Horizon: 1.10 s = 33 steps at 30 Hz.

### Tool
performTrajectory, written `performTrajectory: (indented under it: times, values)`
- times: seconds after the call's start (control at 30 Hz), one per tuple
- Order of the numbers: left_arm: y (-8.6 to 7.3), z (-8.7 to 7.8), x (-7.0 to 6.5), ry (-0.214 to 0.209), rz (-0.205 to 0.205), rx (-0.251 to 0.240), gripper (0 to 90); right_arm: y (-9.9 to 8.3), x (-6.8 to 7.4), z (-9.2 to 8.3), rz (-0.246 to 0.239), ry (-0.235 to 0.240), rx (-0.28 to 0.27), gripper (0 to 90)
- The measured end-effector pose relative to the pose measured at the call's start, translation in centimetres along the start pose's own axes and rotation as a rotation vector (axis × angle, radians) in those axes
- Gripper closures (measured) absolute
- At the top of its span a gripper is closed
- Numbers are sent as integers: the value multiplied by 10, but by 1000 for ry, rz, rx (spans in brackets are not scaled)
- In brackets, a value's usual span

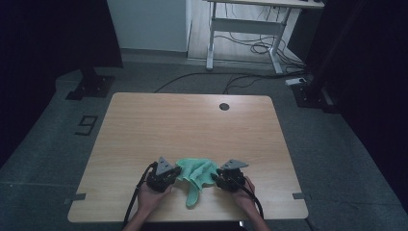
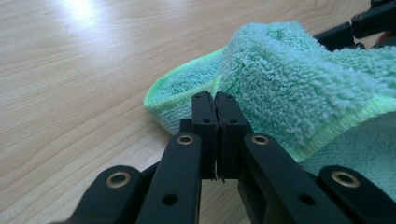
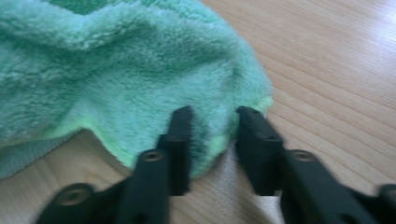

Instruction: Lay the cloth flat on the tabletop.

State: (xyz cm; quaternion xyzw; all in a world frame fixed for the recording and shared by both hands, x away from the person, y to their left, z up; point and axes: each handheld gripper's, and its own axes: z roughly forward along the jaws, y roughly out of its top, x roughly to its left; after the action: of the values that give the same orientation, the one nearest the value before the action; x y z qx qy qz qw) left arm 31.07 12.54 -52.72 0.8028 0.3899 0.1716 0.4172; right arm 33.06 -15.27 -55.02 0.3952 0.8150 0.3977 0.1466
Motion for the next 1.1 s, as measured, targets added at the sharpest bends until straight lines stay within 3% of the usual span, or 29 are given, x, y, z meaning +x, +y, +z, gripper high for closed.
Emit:
performTrajectory:
  times: [0.1,0.23,0.4,0.73,0.9,1.1]
  values:
    - [0,-1,0,2,-4,-6,884,0,1,0,-7,11,3,781]
    - [0,-5,2,10,-3,-23,886,1,2,-4,-26,1,-9,818]
    - [2,-12,5,36,-9,-54,889,3,-1,-15,-34,-15,-48,833]
    - [8,-29,16,38,-46,-115,891,14,-9,-35,-18,-33,-130,838]
    - [15,-39,16,46,-36,-152,892,23,-16,-50,-4,-48,-183,840]
    - [22,-55,14,43,-24,-198,892,32,-15,-65,-7,-43,-237,840]
